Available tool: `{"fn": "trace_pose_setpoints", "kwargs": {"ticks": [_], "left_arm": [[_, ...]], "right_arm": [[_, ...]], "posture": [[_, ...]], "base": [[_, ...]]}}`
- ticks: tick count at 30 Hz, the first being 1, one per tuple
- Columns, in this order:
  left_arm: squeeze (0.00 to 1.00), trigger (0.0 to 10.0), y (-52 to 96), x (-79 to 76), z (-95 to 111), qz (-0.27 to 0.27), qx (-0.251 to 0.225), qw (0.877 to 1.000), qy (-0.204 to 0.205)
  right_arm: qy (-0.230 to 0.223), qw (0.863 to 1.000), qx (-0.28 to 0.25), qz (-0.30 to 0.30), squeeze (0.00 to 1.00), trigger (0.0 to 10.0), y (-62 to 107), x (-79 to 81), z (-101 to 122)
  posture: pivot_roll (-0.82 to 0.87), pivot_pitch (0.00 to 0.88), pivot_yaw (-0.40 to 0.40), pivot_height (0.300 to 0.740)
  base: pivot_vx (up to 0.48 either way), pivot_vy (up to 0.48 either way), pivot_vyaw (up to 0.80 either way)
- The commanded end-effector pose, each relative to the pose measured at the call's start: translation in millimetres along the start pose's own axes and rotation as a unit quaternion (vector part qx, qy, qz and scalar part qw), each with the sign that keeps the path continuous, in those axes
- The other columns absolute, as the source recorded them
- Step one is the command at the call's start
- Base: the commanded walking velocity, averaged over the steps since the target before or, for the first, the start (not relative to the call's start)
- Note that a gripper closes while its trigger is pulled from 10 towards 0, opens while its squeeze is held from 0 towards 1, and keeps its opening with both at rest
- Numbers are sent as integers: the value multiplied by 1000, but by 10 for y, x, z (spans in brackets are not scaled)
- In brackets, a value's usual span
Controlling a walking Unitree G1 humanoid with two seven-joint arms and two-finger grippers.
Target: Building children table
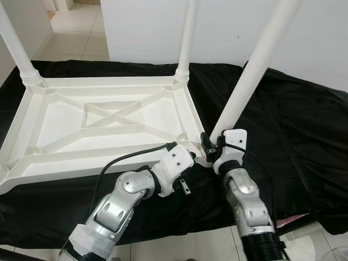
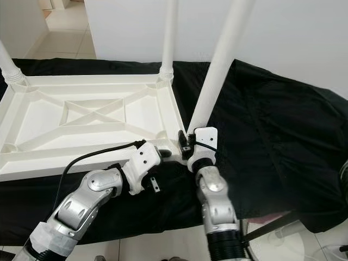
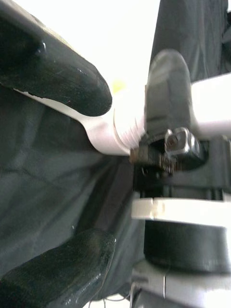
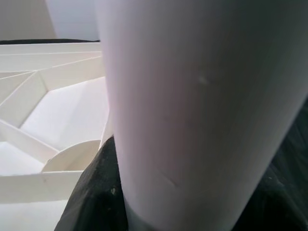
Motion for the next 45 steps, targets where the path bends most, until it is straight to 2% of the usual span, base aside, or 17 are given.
{"fn": "trace_pose_setpoints", "kwargs": {"ticks": [1,7,11,12,14,15,20,21,23,24,30,33,35,39,42,45], "left_arm": [[0,10000,-7,39,-23,20,5,1000,3],[0,10000,-4,63,-8,24,1,1000,-2],[0,10000,-8,54,1,18,-1,1000,-9],[0,10000,-8,53,4,17,-1,1000,-10],[0,10000,-7,54,5,16,-2,1000,-10],[0,10000,-8,61,9,19,-3,1000,-10],[0,10000,-14,87,16,25,-3,1000,-8],[0,10000,-7,104,15,28,-3,1000,-9],[0,10000,-5,108,15,29,-3,1000,-10],[0,10000,-5,114,16,30,-3,1000,-10],[0,10000,4,124,17,30,-3,999,-12],[0,10000,4,120,17,29,-3,999,-13],[0,10000,-3,106,15,26,-3,1000,-13],[0,10000,-14,85,14,21,-4,1000,-14],[0,10000,-47,31,15,9,-4,1000,-16],[0,10000,-55,16,16,6,-4,1000,-15]], "right_arm": [[-19,999,28,-38,0,10000,60,-60,-100],[-32,998,30,-49,0,10000,85,22,-78],[-21,998,24,-46,8,10000,70,-27,-46],[-21,998,24,-47,812,10000,73,-46,-45],[-21,998,24,-48,812,10000,77,-57,-46],[-16,998,24,-48,1000,10000,79,-67,-47],[0,999,22,-30,1000,10000,63,-98,-43],[9,1000,22,-18,784,10000,54,-113,-47],[11,1000,23,-15,784,10000,53,-116,-48],[19,1000,18,1,0,10000,42,-130,-38],[47,995,4,93,0,10000,15,-132,-2],[62,991,0,119,0,10000,5,-146,2],[86,980,-2,179,0,10000,-42,-202,-12],[94,976,-4,198,0,10000,-70,-211,-11],[94,965,-6,244,0,10000,-123,-173,-9],[94,962,-5,256,0,10000,-138,-165,-12]], "posture": [[-35,92,-81,740],[-44,90,-76,740],[-47,87,-75,740],[-47,87,-75,740],[-47,87,-75,740],[-48,86,-76,740],[-48,86,-79,740],[-48,86,-79,740],[-48,86,-79,740],[-45,84,-79,740],[-44,83,-78,740],[-41,80,-79,740],[-40,75,-75,740],[-38,73,-74,740],[-40,69,-70,740],[-40,69,-70,740]], "base": [[0,0,0],[0,0,0],[0,0,0],[0,0,0],[0,0,0],[0,0,0],[0,0,0],[0,0,0],[0,0,0],[0,0,0],[0,0,0],[0,0,0],[0,0,0],[0,0,0],[0,0,0],[0,0,0]]}}
Point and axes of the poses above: a point about 5 cm out from each wrist's last joint towards the gripper, its own y axis pointing back from the gripper into the wrist, its own z axis along the axis of the wrist's last joint, x = y × z, the point moved 2 cm from there along -y, pointing out of the wrist towards the gripper, and after that the axes turned 5 degrees about y, right-handed, at the moved point
